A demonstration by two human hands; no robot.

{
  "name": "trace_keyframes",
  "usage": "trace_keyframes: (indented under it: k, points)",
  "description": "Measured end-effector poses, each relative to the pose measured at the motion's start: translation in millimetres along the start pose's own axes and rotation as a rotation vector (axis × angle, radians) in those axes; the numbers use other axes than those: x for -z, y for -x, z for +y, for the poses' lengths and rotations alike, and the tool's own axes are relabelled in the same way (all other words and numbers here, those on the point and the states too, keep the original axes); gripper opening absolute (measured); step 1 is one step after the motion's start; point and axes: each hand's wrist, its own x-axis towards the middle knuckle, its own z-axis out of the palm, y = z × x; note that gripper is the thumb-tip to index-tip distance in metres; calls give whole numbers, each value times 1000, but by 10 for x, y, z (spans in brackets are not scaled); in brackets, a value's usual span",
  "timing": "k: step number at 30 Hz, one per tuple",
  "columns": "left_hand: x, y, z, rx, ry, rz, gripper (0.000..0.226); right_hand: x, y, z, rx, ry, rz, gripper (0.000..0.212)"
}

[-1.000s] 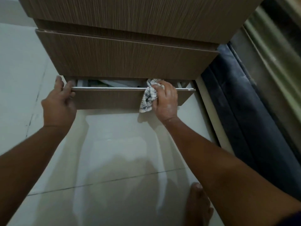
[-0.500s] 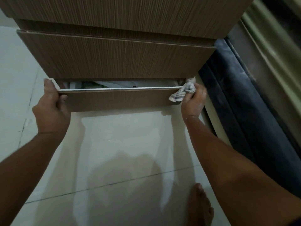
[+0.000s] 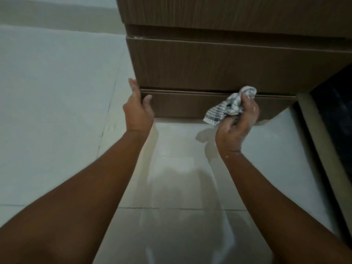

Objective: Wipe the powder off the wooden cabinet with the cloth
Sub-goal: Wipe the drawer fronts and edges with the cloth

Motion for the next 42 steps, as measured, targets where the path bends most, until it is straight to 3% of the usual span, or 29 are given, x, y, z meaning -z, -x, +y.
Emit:
trace_keyframes:
  k: [2, 5, 8, 10, 12, 15, 20, 27, 31, 39, 42]
  points:
    - [10, -18, -56, -4, 9, -36, 59, -226, 142, -191, 79, -16, -134, 53]
    - [27, -34, -154, -81, -4, -88, 60, -564, 346, -320, 199, -31, -226, 34]
    - [54, -27, -232, -138, -16, -149, 65, -804, 523, -315, 153, -64, -354, 39]
    - [71, 4, -228, -127, -19, -201, 69, -918, 663, -261, 299, 28, -484, 37]
    - [85, 12, -219, -123, -19, -230, 77, -1057, 750, -203, 457, 100, -553, 51]
    - [76, -25, -256, -124, -36, -267, 91, -1268, 817, -195, 555, 242, -562, 79]
    - [91, -39, -296, -71, -30, -335, 98, -1440, 873, -17, 662, 418, -557, 83]
    - [77, -36, -288, -73, -14, -326, 99, -1366, 762, 62, 690, 457, -551, 81]
    - [56, -33, -360, -111, -19, -259, 79, -1134, 616, 205, 690, 456, -578, 75]
    - [-54, 25, -416, -126, -106, -178, 80, -414, 332, 800, 545, 639, -544, 77]
    - [-72, 52, -373, -97, -131, -172, 82, -263, 308, 979, 493, 694, -584, 66]
